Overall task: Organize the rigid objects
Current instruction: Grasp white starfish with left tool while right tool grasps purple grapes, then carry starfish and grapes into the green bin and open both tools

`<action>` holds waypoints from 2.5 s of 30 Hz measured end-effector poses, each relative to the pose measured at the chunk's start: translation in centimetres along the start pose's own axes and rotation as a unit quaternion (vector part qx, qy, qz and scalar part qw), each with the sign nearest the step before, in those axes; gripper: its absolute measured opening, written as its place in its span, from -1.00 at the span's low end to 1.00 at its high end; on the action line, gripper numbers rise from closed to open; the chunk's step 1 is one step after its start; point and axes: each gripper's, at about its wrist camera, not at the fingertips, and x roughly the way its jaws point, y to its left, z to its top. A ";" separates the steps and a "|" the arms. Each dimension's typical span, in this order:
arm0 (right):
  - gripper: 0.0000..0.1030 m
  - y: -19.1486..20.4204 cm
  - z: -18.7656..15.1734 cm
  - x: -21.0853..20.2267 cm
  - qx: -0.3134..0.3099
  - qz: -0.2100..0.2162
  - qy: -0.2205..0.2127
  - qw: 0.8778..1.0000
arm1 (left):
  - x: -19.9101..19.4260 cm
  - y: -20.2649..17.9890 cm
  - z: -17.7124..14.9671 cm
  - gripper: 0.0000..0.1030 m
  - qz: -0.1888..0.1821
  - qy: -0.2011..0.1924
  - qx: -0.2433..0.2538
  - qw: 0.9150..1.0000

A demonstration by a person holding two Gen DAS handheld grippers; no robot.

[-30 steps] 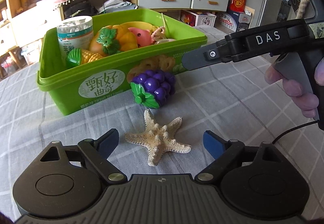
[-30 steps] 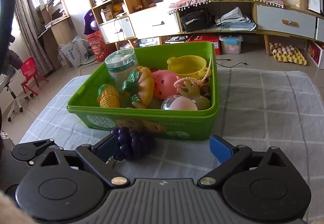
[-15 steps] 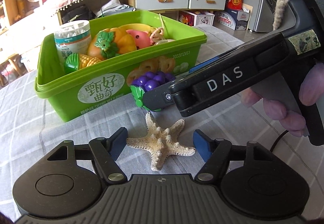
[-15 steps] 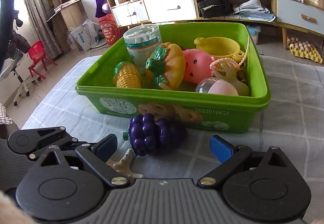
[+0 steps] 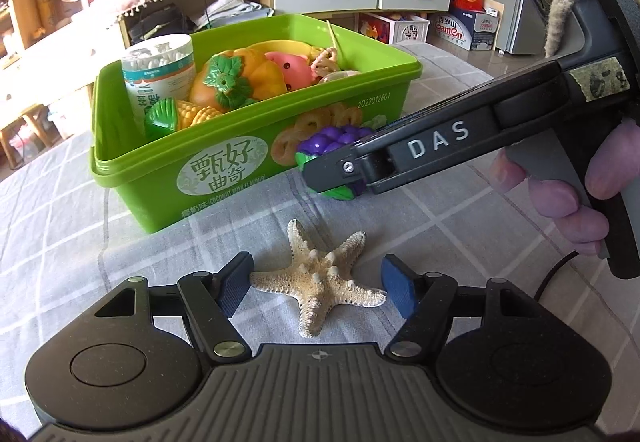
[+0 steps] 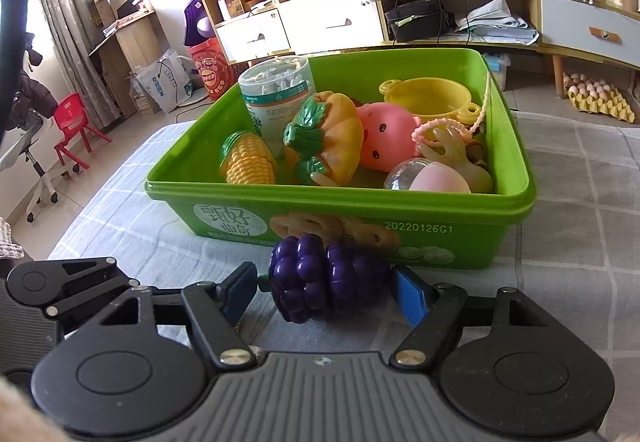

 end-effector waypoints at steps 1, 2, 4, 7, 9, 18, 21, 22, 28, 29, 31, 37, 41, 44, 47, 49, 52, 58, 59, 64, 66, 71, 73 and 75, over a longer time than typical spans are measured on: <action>-0.09 -0.4 -0.1 -0.2 0.006 -0.001 0.000 1.000 | -0.1 0.2 -0.1 0.36 0.003 0.001 -0.001 1.000; -0.09 -0.9 -0.2 -0.4 0.014 -0.003 -0.001 1.000 | -0.2 0.4 -0.1 0.36 0.005 0.002 -0.004 1.000; -0.09 -1.8 -0.4 -1.0 0.026 -0.008 -0.003 1.000 | -0.4 0.8 -0.3 0.36 0.012 0.002 -0.009 1.000; -0.09 -2.8 -1.0 -1.9 0.031 -0.017 -0.007 0.999 | -0.7 1.5 -0.6 0.36 0.032 0.002 -0.020 0.999; -0.08 -3.1 -1.5 -2.5 0.027 -0.023 -0.011 0.999 | -1.1 1.9 -0.9 0.36 0.054 -0.005 -0.025 0.998; 0.22 -2.1 -3.7 -3.0 -0.025 -0.033 -0.020 0.999 | -1.8 1.9 -2.6 0.63 0.063 -0.036 -0.045 0.996; 0.23 -1.3 -4.3 -2.5 -0.050 -0.052 -0.022 0.997 | -1.7 2.3 -2.8 0.69 0.064 -0.038 -0.068 0.995; 0.23 -1.0 -4.4 -2.4 -0.057 -0.056 -0.025 0.996 | -1.7 2.4 -2.9 0.69 0.064 -0.039 -0.073 0.995; 0.19 -0.5 -4.4 -2.5 -0.060 -0.067 -0.040 0.995 | -1.8 1.7 -2.7 0.36 0.059 -0.046 -0.059 0.995; 0.12 -0.5 -4.4 -2.5 -0.060 -0.071 -0.043 0.995 | -1.8 1.6 -2.5 0.36 0.059 -0.046 -0.056 0.996; -0.03 -0.6 -4.2 -2.4 -0.059 -0.074 -0.044 0.995 | -1.8 1.6 -2.3 0.36 0.062 -0.044 -0.046 0.996; -0.08 -0.6 -4.3 -2.8 -0.066 -0.070 -0.047 0.994 | -2.4 1.8 -1.8 0.35 0.058 -0.049 -0.044 0.996; -0.08 -0.4 -3.8 -3.7 -0.066 -0.064 -0.054 0.994 | -3.3 1.8 -1.1 0.35 0.036 -0.063 -0.043 0.996; -0.08 -0.3 -3.2 -4.7 -0.064 -0.062 -0.066 0.994 | -4.3 1.8 -0.2 0.35 0.027 -0.078 -0.051 0.995; -0.08 -0.2 -1.9 -5.8 -0.053 -0.060 -0.082 0.993 | -5.4 1.9 1.1 0.35 0.023 -0.101 -0.063 0.993; -0.08 -0.3 -0.9 -6.3 -0.044 -0.057 -0.097 0.993 | -5.9 2.0 2.2 0.35 0.023 -0.117 -0.076 0.990; -0.08 -0.8 1.0 -6.3 -0.024 -0.056 -0.114 0.992 | -5.8 2.4 3.8 0.35 0.021 -0.127 -0.093 0.987; -0.08 -1.8 4.2 -4.9 -0.013 -0.057 -0.117 0.991 | -4.0 2.7 6.5 0.35 0.020 -0.127 -0.086 0.988; -0.08 -1.9 4.5 -4.6 -0.014 -0.055 -0.117 0.992 | -3.6 2.6 6.7 0.35 0.023 -0.124 -0.079 0.989; -0.07 -2.7 5.2 -3.0 -0.007 -0.053 -0.105 0.993 | -1.4 3.2 7.4 0.35 0.022 -0.112 -0.078 0.990; -0.07 -2.9 5.2 -2.4 -0.008 -0.052 -0.101 0.994 | -0.7 3.5 7.7 0.35 0.021 -0.108 -0.080 0.991; -0.07 -3.2 5.2 -1.7 -0.002 -0.056 -0.097 0.994 | 0.4 3.7 7.9 0.36 0.026 -0.102 -0.072 0.992; -0.07 -3.3 5.2 -1.6 0.000 -0.057 -0.095 0.994 | 0.7 3.8 7.8 0.36 0.027 -0.100 -0.071 0.992; -0.06 -3.3 5.1 -1.5 0.001 -0.056 -0.094 0.994 | 0.9 3.8 7.8 0.36 0.028 -0.098 -0.071 0.992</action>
